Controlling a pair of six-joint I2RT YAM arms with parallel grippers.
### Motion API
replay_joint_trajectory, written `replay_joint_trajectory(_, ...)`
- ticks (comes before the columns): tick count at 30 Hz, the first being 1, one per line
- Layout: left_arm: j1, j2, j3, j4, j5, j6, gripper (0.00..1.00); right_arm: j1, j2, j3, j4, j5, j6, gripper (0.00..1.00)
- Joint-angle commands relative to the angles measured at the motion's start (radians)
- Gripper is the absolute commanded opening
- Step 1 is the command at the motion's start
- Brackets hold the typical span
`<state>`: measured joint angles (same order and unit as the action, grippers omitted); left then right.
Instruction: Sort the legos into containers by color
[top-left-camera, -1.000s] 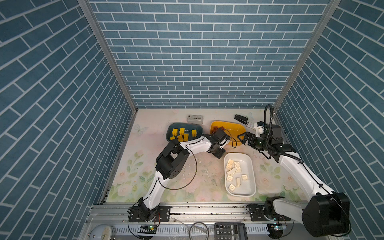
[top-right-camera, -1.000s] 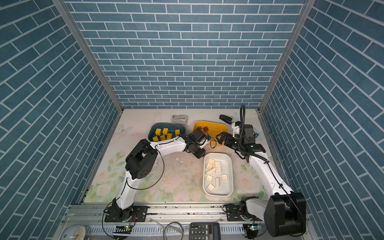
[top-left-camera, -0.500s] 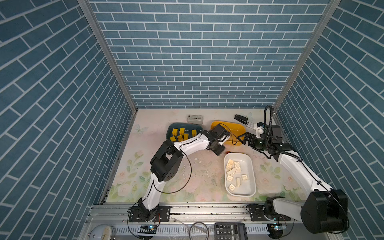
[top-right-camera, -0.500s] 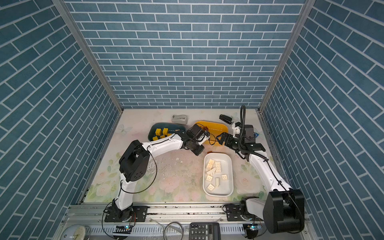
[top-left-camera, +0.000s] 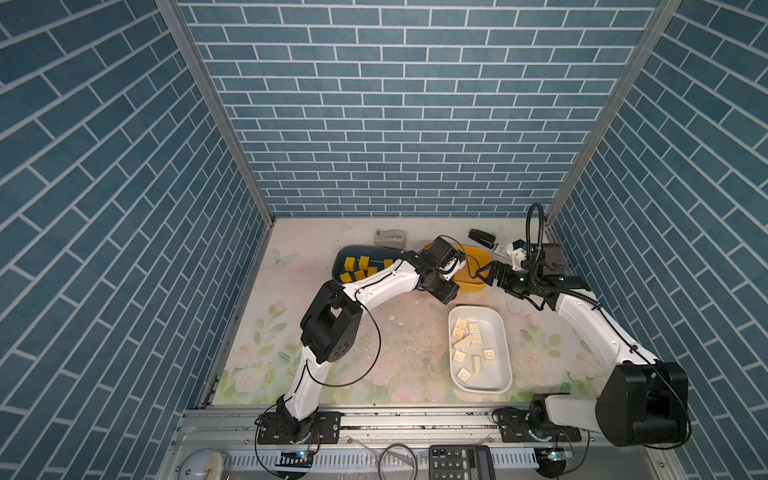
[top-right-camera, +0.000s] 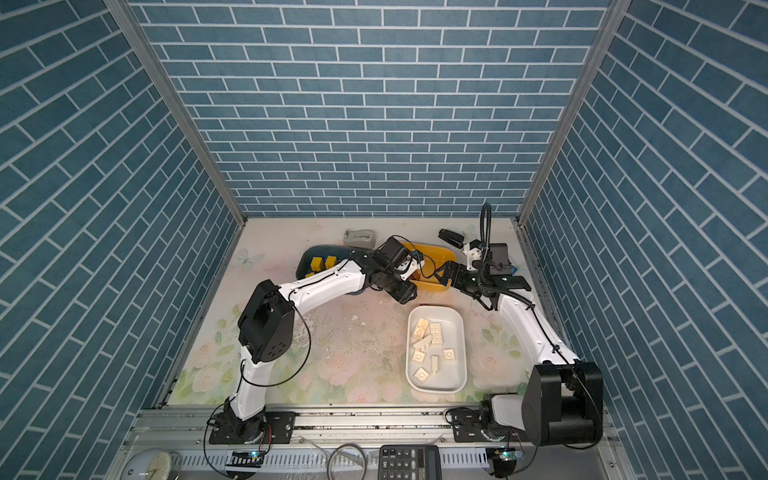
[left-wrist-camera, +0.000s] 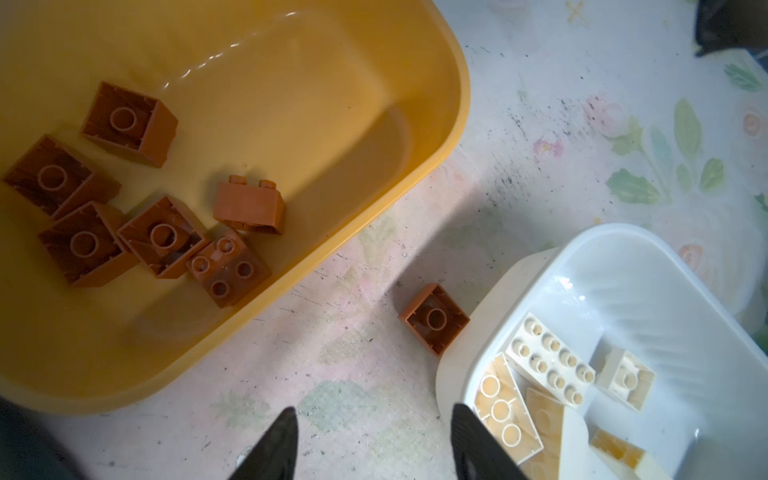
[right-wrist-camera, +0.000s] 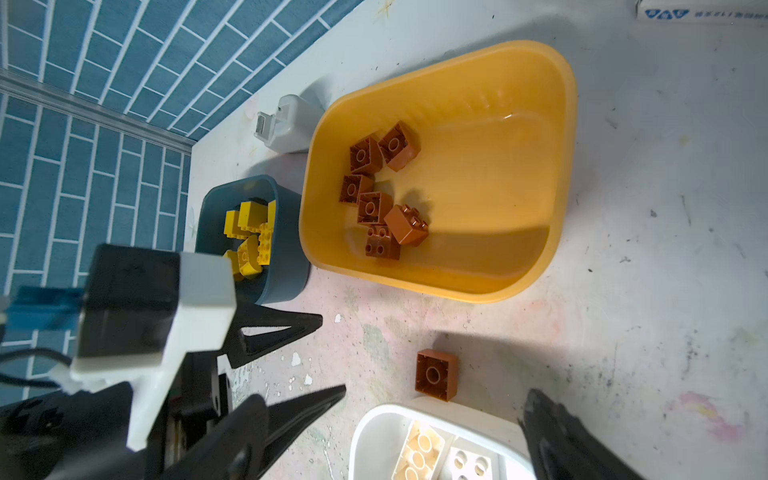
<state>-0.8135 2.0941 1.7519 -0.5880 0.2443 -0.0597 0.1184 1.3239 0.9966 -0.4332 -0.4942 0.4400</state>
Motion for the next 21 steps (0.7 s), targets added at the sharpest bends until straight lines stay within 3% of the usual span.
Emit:
replay_joint_trajectory(1,0.030,-0.074,-0.058,-0.024,0.060,-0.041,0.74,0.000,0.053,0.060,-0.155,-0.007,-0.097,0.94)
replay_joint_trajectory(4,0.074,-0.165,-0.157,0.007,0.123,-0.075,0.87,0.019,0.100,0.099,-0.223,0.017,-0.119,0.94)
replay_joint_trajectory(8,0.129,-0.269,-0.256,0.022,0.190,-0.110,0.93,0.057,0.148,0.119,-0.246,0.082,-0.075,0.94)
replay_joint_trajectory(15,0.188,-0.383,-0.345,-0.021,0.214,-0.129,0.95,0.132,0.238,0.133,-0.225,0.236,0.046,0.94)
replay_joint_trajectory(21,0.252,-0.422,-0.388,-0.043,0.249,-0.154,0.95,0.151,0.309,0.185,-0.246,0.258,0.085,0.95)
